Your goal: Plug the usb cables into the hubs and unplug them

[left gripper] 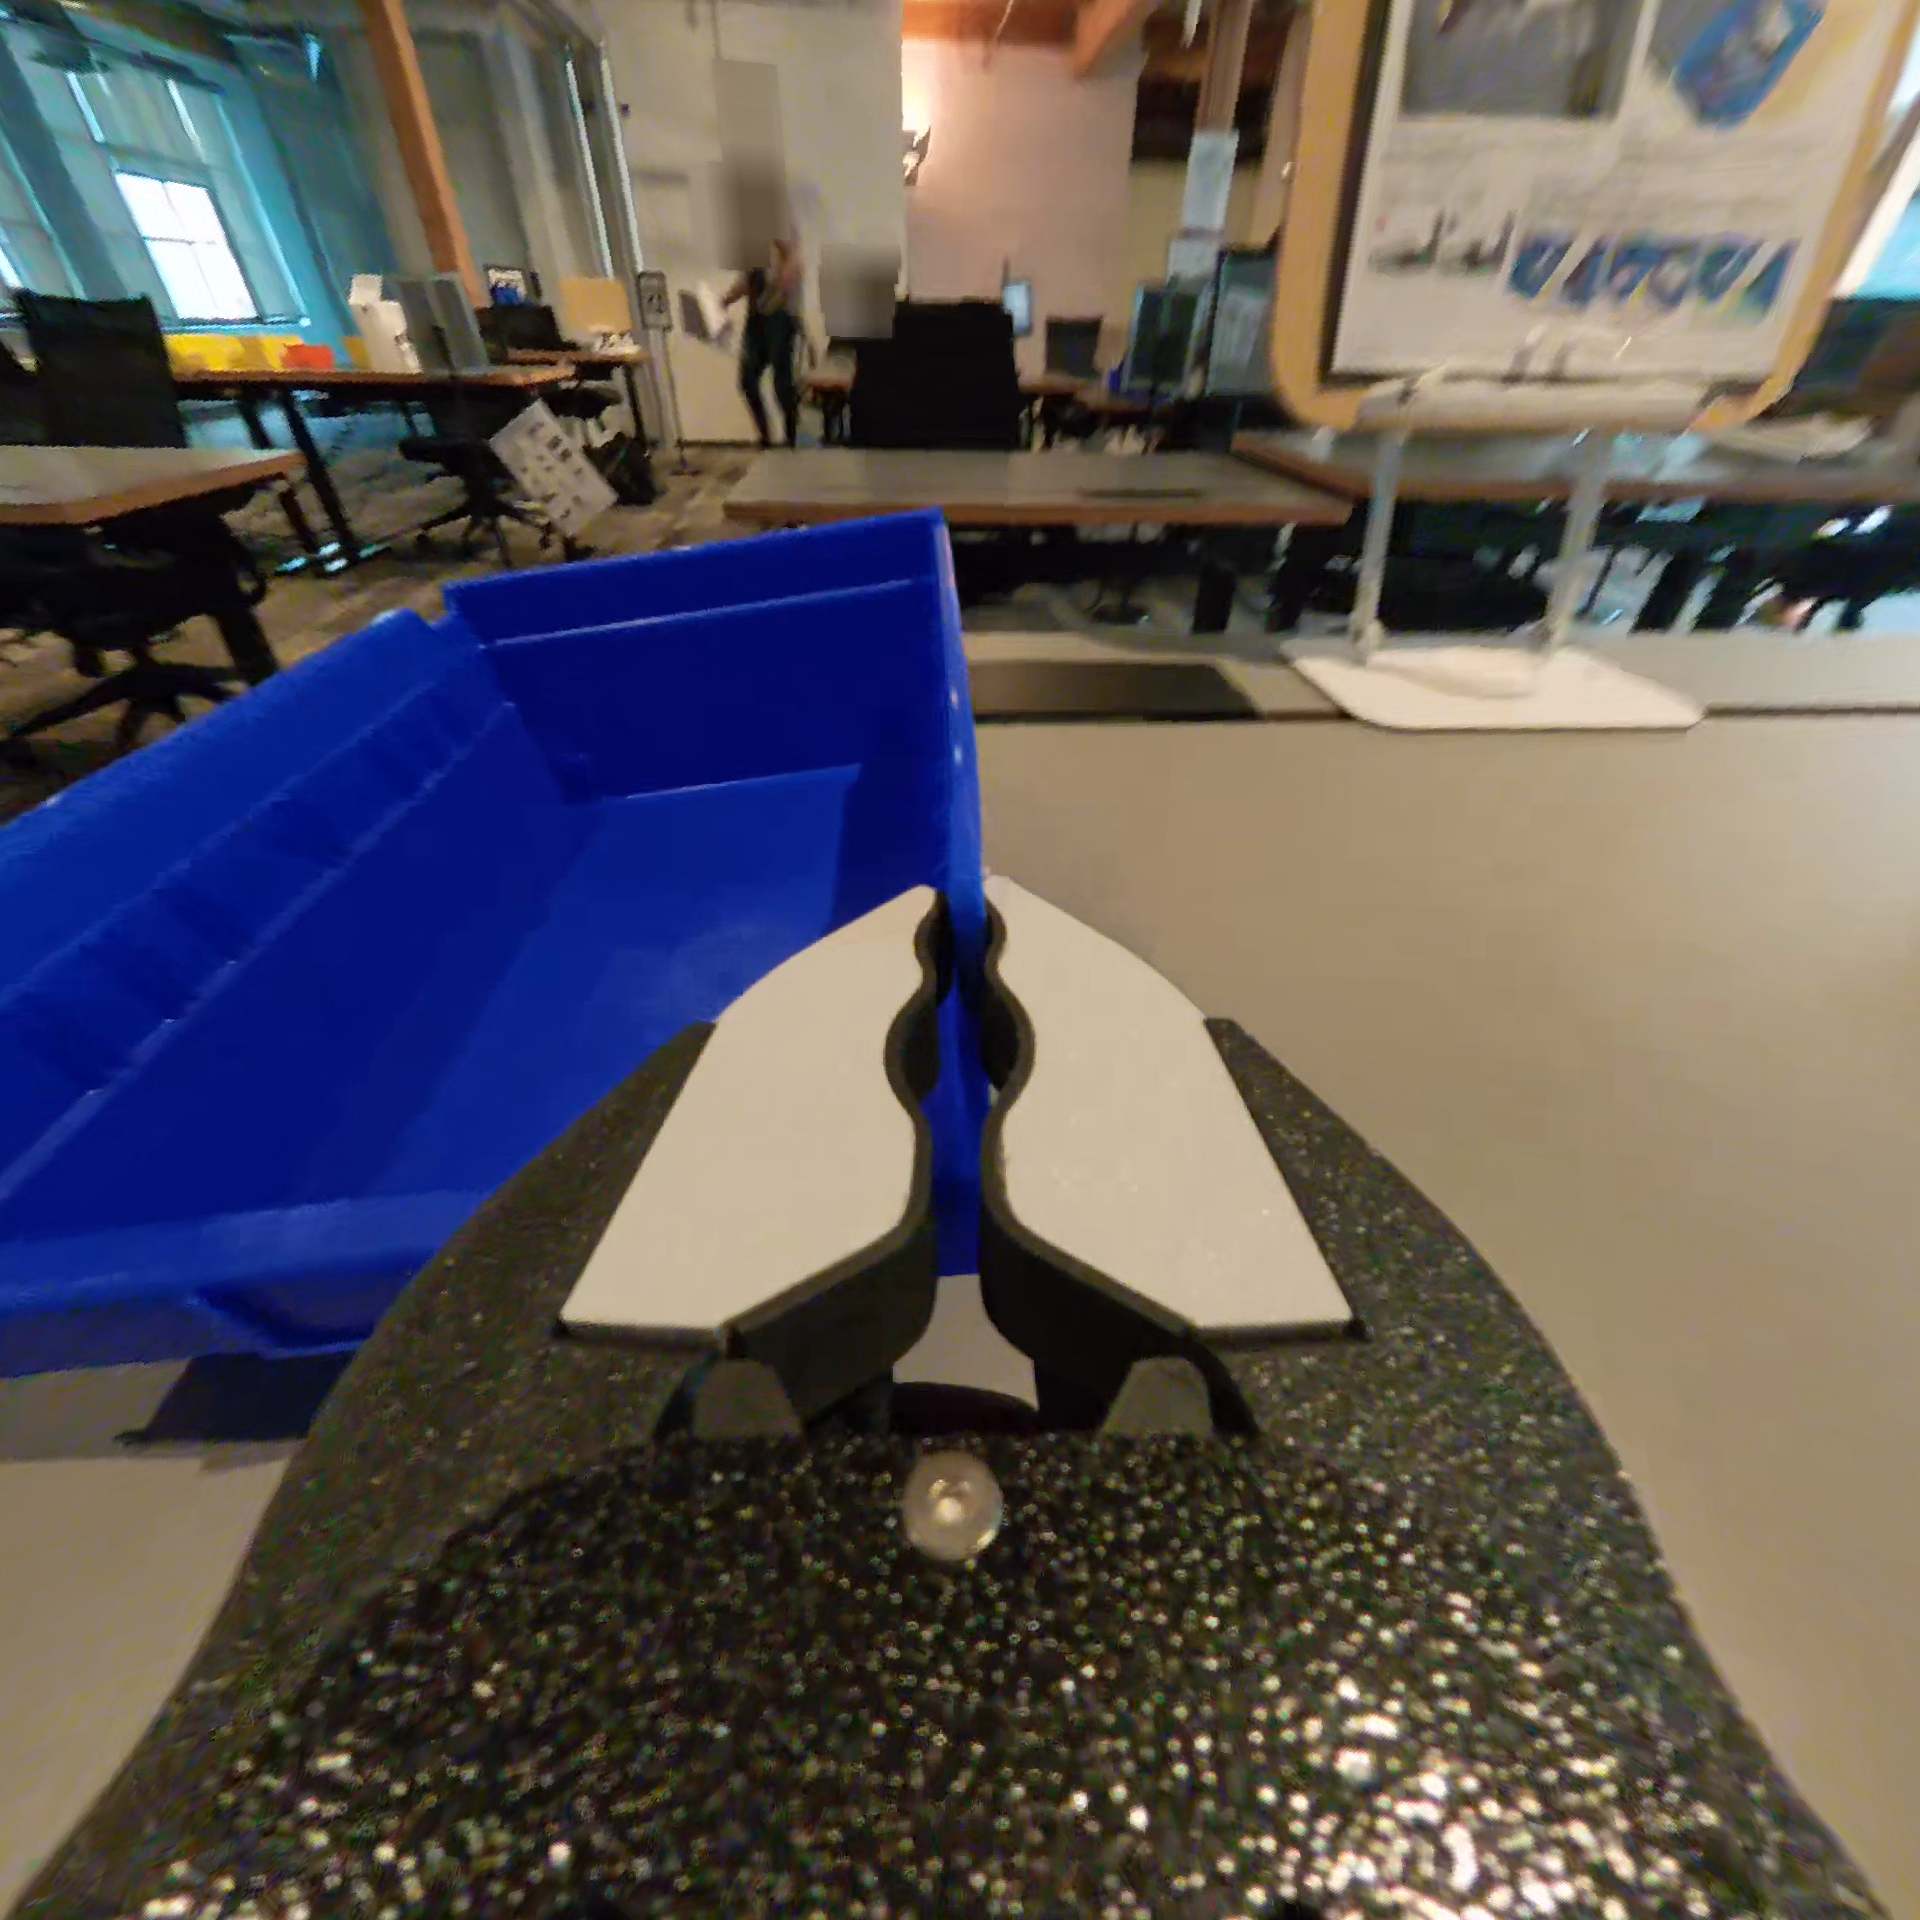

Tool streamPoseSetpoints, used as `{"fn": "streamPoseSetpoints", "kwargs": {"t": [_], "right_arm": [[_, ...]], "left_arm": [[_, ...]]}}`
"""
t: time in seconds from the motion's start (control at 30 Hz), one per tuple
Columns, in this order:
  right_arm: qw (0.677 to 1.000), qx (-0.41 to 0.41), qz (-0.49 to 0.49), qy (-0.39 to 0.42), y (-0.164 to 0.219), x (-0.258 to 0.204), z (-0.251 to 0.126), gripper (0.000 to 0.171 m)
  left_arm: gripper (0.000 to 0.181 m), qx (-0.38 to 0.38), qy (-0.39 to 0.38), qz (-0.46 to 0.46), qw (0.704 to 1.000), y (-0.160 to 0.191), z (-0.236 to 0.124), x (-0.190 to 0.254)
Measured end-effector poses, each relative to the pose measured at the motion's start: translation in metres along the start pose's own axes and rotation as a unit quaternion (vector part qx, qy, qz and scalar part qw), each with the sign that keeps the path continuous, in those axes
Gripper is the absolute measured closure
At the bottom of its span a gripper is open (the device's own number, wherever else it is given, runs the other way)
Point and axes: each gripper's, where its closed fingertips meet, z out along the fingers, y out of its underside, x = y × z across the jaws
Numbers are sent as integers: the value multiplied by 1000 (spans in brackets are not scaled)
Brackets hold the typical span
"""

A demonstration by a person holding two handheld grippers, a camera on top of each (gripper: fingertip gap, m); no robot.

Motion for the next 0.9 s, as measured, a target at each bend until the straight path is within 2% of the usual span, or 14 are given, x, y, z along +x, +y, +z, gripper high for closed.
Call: {"fn": "streamPoseSetpoints", "kwargs": {"t": [0.23,0.33,0.47,0.63,0.8,0.9], "right_arm": [[1000,17,4,22,-6,9,-4,143],[999,28,9,35,-9,15,-7,144],[997,46,24,55,-13,27,-12,146],[992,75,52,86,-18,48,-25,147],[986,88,92,105,-10,75,-38,148],[982,95,100,126,-5,90,-48,149]], "left_arm": [[180,71,88,-15,994,-24,-9,27],[179,138,156,4,978,-45,-25,50],[178,170,243,51,954,-51,-42,87],[178,181,385,57,903,-48,-67,141],[178,168,532,62,828,-35,-103,193],[176,148,588,56,793,-25,-118,223]]}}
